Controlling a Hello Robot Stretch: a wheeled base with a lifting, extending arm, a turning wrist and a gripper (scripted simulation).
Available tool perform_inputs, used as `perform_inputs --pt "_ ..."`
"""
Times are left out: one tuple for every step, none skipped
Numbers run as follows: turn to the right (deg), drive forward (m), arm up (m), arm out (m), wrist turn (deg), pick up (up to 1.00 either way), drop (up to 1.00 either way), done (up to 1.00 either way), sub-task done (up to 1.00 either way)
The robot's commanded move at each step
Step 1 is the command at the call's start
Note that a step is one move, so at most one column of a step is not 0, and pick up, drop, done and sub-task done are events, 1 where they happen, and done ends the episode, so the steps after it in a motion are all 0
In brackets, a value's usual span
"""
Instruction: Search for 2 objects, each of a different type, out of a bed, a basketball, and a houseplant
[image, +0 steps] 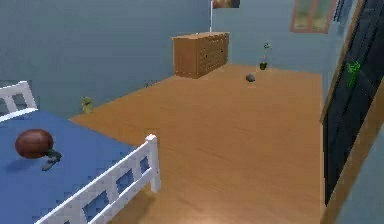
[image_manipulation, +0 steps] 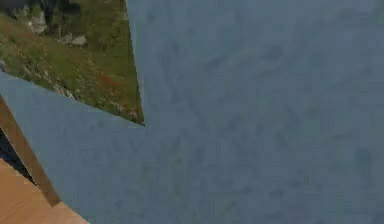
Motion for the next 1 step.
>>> perform_inputs --pt "-18.0 0.00 0.00 0.00 0.0 0.00 0.00 0.00 0.00"
